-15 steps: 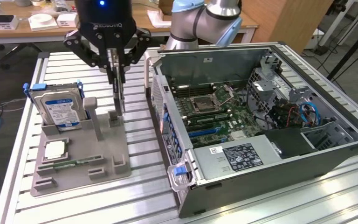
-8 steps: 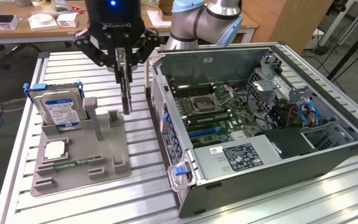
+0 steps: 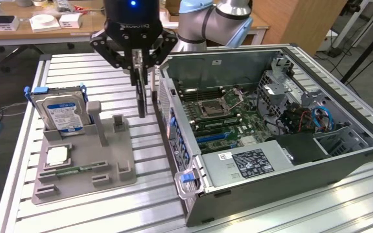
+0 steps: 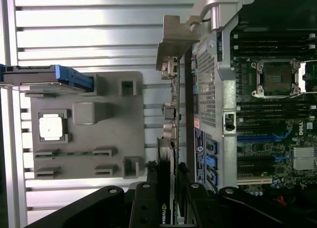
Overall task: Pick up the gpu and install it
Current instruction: 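Pick up the gpu and move the gpu toward the slot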
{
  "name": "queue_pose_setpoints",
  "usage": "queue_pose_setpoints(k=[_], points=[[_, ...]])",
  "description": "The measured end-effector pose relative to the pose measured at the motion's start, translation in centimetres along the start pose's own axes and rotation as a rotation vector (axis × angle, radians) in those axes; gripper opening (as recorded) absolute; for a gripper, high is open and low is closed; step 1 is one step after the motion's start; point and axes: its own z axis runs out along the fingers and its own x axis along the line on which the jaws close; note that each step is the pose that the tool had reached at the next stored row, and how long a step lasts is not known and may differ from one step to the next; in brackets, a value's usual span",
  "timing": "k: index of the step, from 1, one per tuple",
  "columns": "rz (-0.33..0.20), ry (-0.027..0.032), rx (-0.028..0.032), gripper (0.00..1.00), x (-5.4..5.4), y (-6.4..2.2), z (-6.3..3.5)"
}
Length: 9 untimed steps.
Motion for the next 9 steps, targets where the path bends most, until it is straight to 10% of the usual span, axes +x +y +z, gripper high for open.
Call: queue_pose_setpoints(k=[9], points=[[0.0,0.0001,0.0001,0.26,-1.08,0.07,-0.12]])
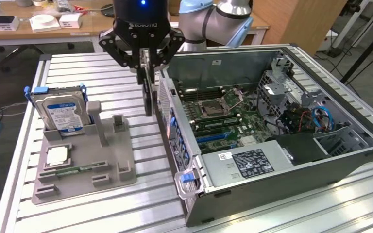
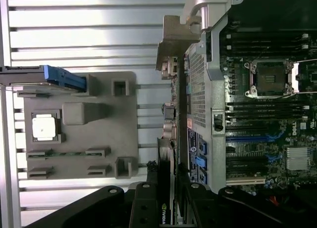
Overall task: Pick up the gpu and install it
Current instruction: 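Pick up the gpu and move the gpu toward the slot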
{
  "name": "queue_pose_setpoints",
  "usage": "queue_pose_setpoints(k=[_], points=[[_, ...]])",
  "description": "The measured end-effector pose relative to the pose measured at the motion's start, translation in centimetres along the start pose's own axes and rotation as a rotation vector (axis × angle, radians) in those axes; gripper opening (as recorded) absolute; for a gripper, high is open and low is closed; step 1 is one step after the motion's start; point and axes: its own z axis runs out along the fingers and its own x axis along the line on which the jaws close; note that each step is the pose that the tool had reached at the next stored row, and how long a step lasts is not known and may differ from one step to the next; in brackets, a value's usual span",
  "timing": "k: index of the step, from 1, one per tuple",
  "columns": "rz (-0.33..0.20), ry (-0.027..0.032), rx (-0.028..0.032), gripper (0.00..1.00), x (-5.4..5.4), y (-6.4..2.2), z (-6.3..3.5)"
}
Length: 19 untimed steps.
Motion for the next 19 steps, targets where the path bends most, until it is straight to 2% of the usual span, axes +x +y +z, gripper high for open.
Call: queue_pose_setpoints(k=[8,19], points=[[0.0,0.0,-0.0001,0.26,-0.3,0.03,-0.33],[0.0,-0.0001,-0.0001,0.26,-2.2,0.13,-0.28]])
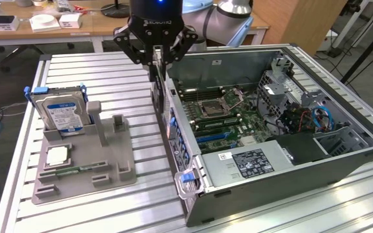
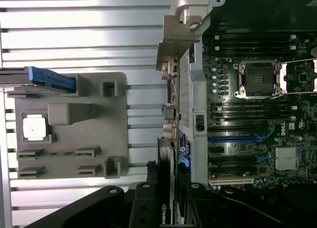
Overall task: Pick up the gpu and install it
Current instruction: 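Pick up the gpu and move the gpu toward the slot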
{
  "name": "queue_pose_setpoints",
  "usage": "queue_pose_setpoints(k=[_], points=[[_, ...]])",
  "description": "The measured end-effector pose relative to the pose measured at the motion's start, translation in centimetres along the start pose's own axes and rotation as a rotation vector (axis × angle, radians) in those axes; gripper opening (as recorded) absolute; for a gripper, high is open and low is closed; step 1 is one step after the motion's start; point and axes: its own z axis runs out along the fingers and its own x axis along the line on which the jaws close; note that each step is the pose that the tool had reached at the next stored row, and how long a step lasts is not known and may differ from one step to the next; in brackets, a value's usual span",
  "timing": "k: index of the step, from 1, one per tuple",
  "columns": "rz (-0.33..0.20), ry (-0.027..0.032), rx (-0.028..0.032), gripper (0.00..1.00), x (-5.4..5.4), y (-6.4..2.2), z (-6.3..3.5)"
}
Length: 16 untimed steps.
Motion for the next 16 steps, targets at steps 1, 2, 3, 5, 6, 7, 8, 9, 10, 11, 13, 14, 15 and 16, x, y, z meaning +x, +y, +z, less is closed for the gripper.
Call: queue_pose_setpoints(k=[1,2,3,5,6,7,8,9,10,11,13,14,15,16], points=[[0.0,0.0,0.0,0.26,-0.2,0.01,0.0],[0.0,0.0,0.0,0.26,-0.3,0.02,0.01],[0.0,0.0,-0.0001,0.26,-0.5,0.03,0.02],[0.0,0.0,0.0,0.26,-0.9,0.05,0.02],[0.0,0.0001,0.0,0.26,-1.1,0.05,0.03],[0.0,0.0,0.0,0.26,-1.2,0.07,0.03],[0.0,0.0,0.0,0.26,-1.4,0.08,0.04],[0.0,0.0001,0.0,0.26,-1.6,0.09,0.04],[0.0,0.0001,0.0001,0.26,-1.8,0.1,0.04],[0.0,0.0001,0.0001,0.26,-2.0,0.11,0.05],[0.0,0.0,0.0,0.26,-2.4,0.13,0.06],[0.0,0.0,0.0,0.26,-2.8,0.15,0.07],[0.0,0.0001,0.0,0.26,-3.0,0.16,0.08],[0.0,0.0,-0.0001,0.26,-3.2,0.17,0.09]])
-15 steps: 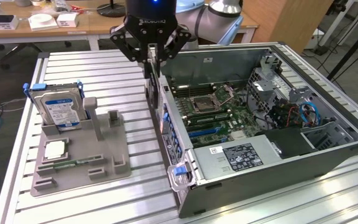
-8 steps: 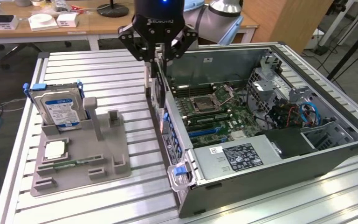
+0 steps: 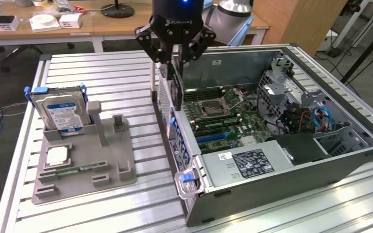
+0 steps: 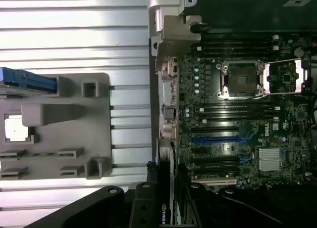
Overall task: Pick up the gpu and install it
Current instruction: 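Pick up the gpu and move the gpu toward the slot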
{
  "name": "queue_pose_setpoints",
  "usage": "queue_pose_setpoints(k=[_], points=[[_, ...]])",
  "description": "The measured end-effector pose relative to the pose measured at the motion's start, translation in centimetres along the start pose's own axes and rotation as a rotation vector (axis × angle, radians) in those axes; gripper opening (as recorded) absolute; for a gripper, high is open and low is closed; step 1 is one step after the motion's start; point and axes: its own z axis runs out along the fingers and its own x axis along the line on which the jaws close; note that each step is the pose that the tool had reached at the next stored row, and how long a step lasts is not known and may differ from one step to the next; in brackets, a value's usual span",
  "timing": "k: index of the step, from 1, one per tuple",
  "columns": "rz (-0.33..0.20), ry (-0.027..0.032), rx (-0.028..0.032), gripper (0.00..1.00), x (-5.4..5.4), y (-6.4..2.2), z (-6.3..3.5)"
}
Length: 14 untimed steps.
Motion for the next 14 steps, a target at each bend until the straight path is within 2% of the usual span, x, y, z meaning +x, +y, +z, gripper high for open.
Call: queue_pose_setpoints(k=[8,14], points=[[0.0,0.0001,0.0001,0.26,-1.6,0.08,0.04],[0.0,0.0,0.0,0.26,-1.7,0.09,0.04]])
